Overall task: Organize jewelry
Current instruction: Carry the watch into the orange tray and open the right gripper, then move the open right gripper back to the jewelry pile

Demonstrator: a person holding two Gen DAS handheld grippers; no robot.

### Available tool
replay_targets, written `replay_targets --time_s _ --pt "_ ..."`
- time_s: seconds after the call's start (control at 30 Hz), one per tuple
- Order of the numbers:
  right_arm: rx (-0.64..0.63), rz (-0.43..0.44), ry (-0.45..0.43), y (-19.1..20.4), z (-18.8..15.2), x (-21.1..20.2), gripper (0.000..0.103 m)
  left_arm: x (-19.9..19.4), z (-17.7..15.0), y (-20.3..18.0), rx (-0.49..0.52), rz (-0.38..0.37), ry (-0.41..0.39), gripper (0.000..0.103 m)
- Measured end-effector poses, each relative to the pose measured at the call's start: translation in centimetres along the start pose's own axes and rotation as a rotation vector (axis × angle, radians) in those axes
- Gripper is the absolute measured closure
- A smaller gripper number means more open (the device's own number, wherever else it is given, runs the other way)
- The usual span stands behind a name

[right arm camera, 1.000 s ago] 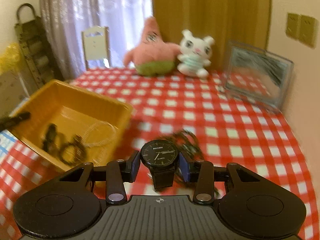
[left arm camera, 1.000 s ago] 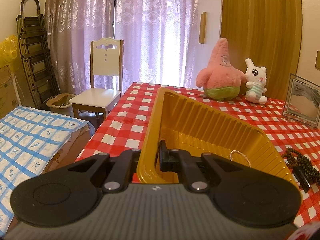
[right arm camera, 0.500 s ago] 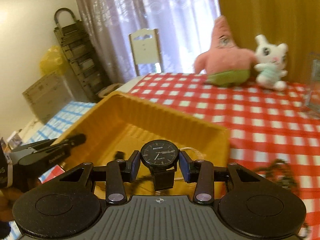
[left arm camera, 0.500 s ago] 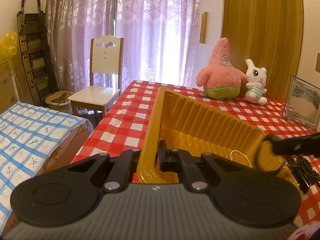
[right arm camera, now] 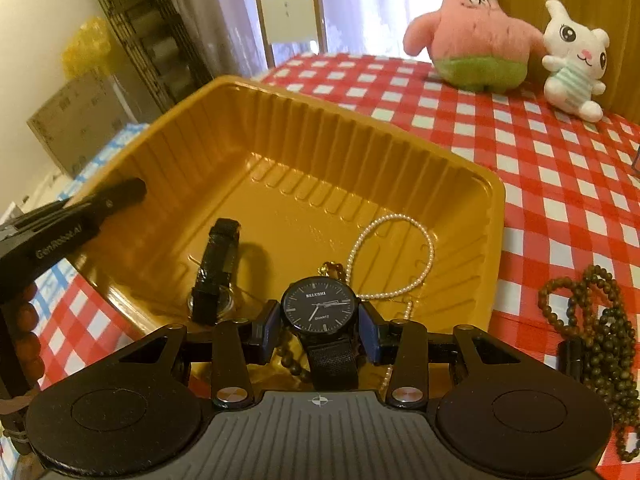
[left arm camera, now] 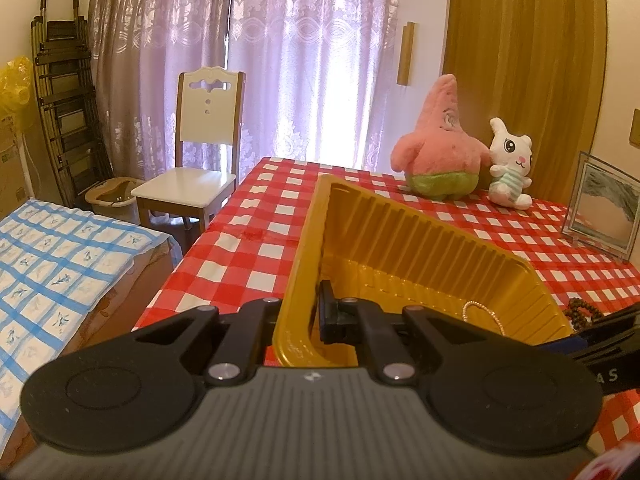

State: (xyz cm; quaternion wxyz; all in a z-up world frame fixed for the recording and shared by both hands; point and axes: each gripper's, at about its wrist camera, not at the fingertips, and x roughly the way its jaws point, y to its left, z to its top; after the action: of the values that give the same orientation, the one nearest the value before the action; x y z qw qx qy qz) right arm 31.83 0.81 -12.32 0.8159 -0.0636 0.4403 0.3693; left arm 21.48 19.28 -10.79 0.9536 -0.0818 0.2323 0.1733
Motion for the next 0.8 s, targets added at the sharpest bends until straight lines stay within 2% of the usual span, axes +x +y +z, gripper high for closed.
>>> replay_targets --time_s 0.47,0.63,0.8 --pt "-0.005 -0.032 0.023 0.9 0.8 1.4 0.059 0.4 -0.1 0.4 -0.009 0.002 0.012 0.096" --pt "-0.021 -0.05 0.002 1.3 1.0 0.8 0.043 0.4 -0.1 0.4 -0.006 0.001 0.01 0.096" --pt "-0.017 -0.075 0.016 1.2 0.9 0.3 0.037 0.4 -0.1 0.4 -0.005 0.001 0.01 0.096"
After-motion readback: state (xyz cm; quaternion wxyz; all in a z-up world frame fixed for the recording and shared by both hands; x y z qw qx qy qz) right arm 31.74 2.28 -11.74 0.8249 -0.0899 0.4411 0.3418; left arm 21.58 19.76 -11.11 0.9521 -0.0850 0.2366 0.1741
